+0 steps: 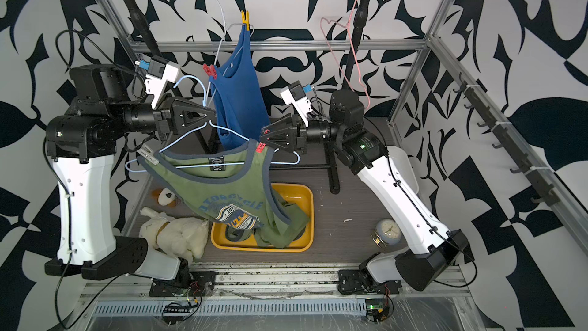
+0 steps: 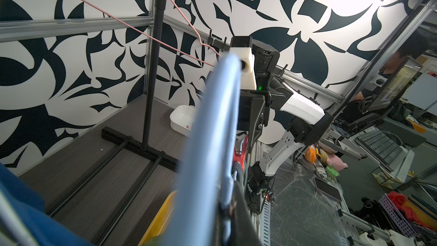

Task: Remove the clothespins securing tank tops to the hanger
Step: Remove the clothespin from the hanger, then place the clothespin in the storage box.

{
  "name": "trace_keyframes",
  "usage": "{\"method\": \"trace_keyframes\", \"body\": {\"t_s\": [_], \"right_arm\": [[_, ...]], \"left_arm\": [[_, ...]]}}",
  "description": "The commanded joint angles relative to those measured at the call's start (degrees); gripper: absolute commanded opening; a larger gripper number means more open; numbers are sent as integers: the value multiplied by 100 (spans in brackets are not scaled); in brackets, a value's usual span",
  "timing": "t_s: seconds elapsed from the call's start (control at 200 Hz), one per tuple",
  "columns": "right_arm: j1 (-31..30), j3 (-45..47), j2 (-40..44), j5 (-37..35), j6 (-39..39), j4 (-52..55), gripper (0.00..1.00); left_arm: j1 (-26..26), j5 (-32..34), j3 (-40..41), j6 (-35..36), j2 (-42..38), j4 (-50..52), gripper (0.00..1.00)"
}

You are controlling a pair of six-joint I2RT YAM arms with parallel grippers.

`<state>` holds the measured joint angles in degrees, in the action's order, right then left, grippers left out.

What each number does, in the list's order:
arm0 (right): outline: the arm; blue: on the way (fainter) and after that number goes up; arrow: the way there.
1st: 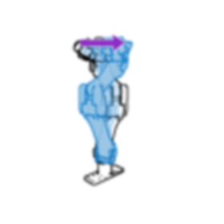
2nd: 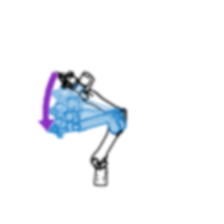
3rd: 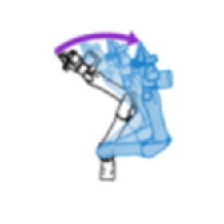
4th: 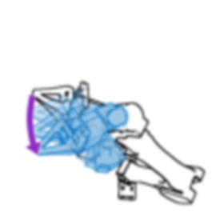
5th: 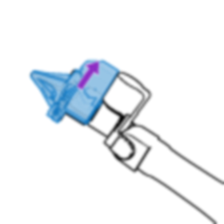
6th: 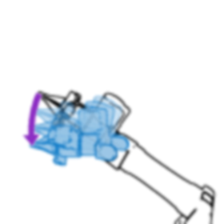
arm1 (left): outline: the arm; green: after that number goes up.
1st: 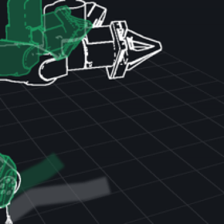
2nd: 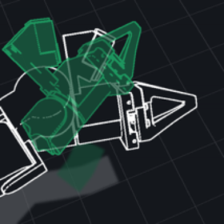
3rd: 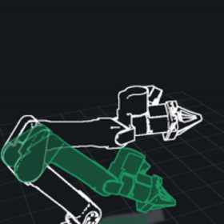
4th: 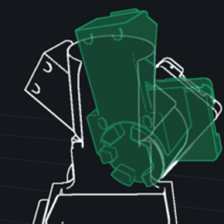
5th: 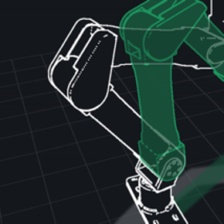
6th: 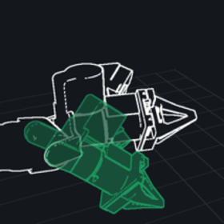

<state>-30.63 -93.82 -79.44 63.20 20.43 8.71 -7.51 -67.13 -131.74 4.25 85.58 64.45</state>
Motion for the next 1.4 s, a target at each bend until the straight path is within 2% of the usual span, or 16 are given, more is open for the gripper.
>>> {"method": "trace_keyframes", "body": {"t_s": [0.0, 0.105, 0.245, 0.475, 0.67, 0.835, 1.095, 1.28, 1.395], "right_arm": [[-37, -213, 105, 35, 0, -269, 37], [-31, -224, 103, 26, -3, -270, 30], [-39, -262, 128, -82, -3, -273, 12], [-32, -356, 196, -484, -79, -259, 6], [318, -493, 446, -2092, -529, 649, 2], [1484, -104, 833, -2820, -354, 1109, 2], [2761, 750, 1089, -4519, -637, 2217, 1], [3185, 1690, 1054, -6219, -595, 2009, 0], [3384, 2255, 951, -6936, -531, 1654, 1]], "left_arm": [[13, -164, 17, -56, -26, -124, 0], [13, -157, 35, -56, -36, -138, 0], [13, -143, 77, -49, -63, -134, 0], [13, -46, 184, 64, -94, -74, 0], [13, -1, 236, 161, -107, -36, 0], [-75, 104, 254, 155, -36, -54, 0], [-162, 112, 437, 198, -159, -131, 0], [-207, 143, 499, 199, -224, -177, 2], [-233, 174, 651, 207, -300, -263, 4]]}}
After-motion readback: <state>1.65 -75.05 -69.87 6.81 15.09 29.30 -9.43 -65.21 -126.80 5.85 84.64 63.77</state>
